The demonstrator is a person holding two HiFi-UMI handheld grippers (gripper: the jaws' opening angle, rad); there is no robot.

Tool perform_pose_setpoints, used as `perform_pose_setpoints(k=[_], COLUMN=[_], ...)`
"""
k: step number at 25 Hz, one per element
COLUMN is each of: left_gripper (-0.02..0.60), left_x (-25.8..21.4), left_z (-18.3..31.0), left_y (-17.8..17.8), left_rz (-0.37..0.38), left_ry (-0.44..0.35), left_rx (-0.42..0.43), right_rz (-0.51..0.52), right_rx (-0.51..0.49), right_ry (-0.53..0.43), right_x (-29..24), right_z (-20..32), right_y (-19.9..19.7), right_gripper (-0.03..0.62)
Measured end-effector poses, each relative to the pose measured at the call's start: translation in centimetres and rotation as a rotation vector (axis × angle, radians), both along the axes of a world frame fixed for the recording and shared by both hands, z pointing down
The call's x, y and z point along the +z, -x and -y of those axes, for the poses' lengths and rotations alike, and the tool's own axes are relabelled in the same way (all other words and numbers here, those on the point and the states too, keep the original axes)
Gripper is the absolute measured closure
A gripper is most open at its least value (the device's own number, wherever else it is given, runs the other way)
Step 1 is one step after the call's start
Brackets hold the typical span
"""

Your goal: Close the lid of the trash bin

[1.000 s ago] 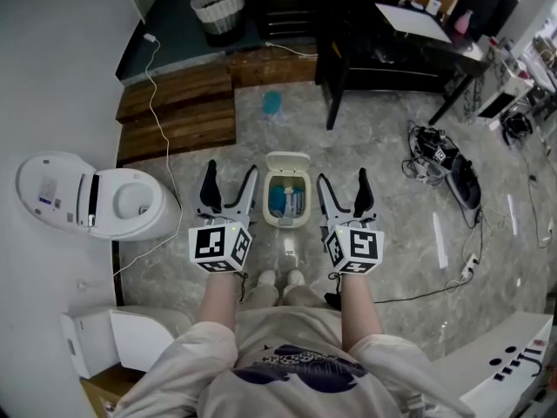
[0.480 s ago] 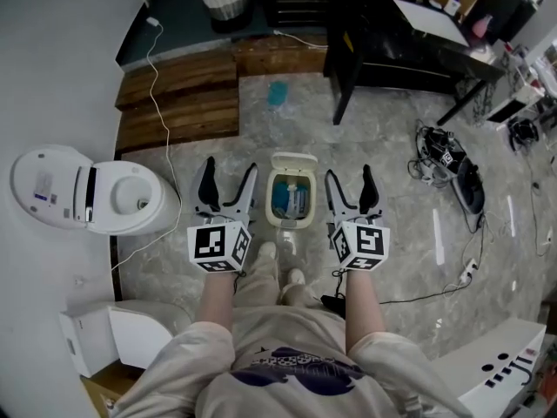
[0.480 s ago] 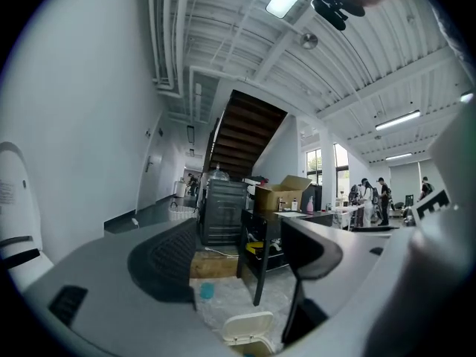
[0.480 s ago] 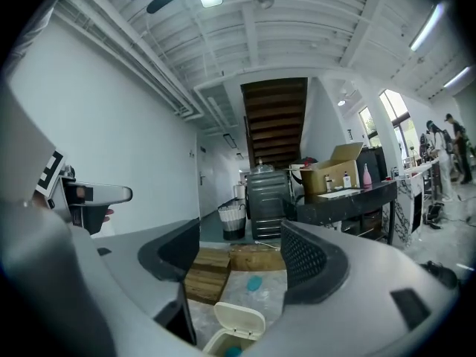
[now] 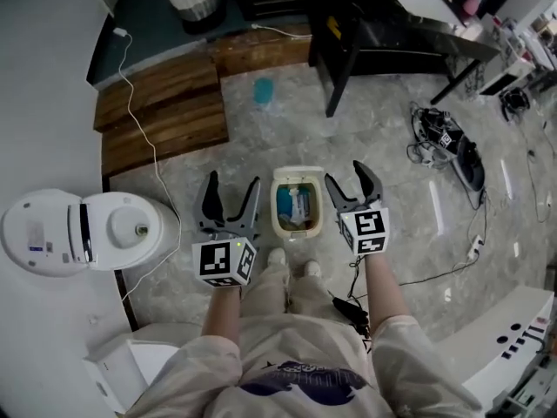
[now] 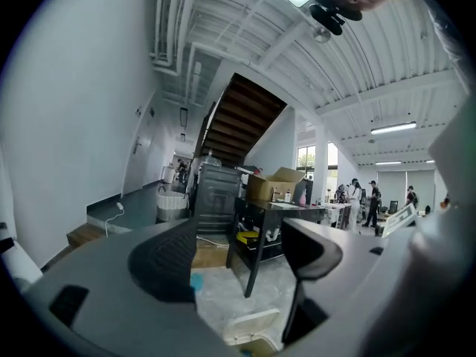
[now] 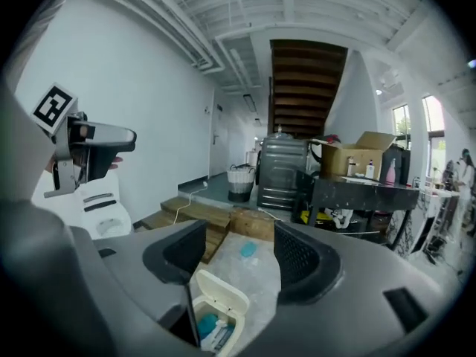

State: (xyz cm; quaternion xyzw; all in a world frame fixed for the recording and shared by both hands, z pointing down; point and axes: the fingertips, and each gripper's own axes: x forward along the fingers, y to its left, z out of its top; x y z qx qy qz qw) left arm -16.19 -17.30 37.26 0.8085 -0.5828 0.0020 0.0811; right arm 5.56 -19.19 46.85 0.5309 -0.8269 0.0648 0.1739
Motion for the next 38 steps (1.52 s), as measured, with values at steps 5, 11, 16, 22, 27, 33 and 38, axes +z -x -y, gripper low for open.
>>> perform_pose_setpoints(k=[5, 11, 16, 22, 27, 33, 38], left_gripper=[0.242, 0.242, 0.242, 0.242, 0.242, 0.242, 0.242], left_x=[3.7, 8.9, 12.7, 15.4, 15.8, 15.4, 16.3], left_z=[0.8, 0.8, -0.1, -1.7, -2.3, -2.7, -3.0], left_y=[-1.8, -2.8, -2.7, -2.4, -2.5, -3.0, -2.9], left_rz=[-0.003, 0.004, 0.013, 0.022, 0.031, 0.045, 0.049], left_ry=[0.059, 0.109, 0.144, 0.172, 0.172, 0.169, 0.176], left_rx=[0.019, -0.016, -0.082, -0.146, -0.182, -0.169, -0.131], right_rz=[-0.197, -0.386, -0.517, -0.553, -0.552, -0.549, -0.513], right_rx=[-0.232, -0.503, -0.688, -0.772, -0.811, -0.849, -0.849], right_ry=[0.118, 0.291, 0.423, 0.469, 0.469, 0.449, 0.456], right_x=[6.9, 18.1, 26.7, 30.1, 30.2, 30.0, 30.4], right_z=[3.6, 6.4, 6.2, 5.7, 5.1, 3.3, 0.4], right_y=[0.7, 2.3, 3.6, 4.3, 4.6, 4.6, 4.9], right_gripper=[0.316, 0.345, 0.365, 0.385, 0.398, 0.399, 0.411])
